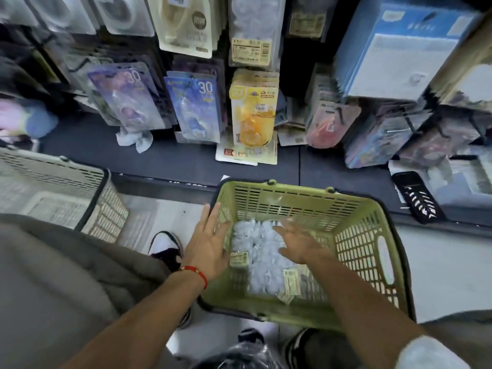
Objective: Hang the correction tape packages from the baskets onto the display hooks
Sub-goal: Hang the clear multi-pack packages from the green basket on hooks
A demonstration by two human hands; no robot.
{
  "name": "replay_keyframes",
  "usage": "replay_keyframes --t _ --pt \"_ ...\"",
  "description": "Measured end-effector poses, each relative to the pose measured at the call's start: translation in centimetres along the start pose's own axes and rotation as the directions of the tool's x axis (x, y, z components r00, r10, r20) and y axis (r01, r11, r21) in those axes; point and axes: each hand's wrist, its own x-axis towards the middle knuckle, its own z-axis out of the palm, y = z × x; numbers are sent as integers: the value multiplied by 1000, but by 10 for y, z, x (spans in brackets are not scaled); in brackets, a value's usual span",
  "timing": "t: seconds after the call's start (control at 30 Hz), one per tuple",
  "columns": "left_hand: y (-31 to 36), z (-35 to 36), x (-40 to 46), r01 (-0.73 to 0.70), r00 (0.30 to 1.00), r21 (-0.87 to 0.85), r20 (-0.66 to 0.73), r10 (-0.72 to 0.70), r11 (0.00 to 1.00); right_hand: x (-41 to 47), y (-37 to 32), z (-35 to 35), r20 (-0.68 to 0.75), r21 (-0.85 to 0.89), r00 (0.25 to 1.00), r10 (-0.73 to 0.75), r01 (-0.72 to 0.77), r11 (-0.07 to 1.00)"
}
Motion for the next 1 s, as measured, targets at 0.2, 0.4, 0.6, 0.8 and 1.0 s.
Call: replay_keyframes --t 0.2,0.4,0.6,0.8,1.0 --pt "1 11 -15 50 998 35 -46 -49 998 30 -4 39 -169 322 961 219 -156 934" --pt "17 8 -3 5 989 -43 -146 -11 999 12 19 46 -229 576 957 180 -16 817" --pt "54 17 8 20 967 -443 -218 -129 896 -29 36 -3 -5 991 998 -63 14 135" --pt "75 11 15 389 870 -919 342 -356 69 -36 5 -24 4 985 975 -223 35 169" --pt "49 17 6 404 834 -871 224 -503 281 -32 1 23 2 383 998 60 -56 922"
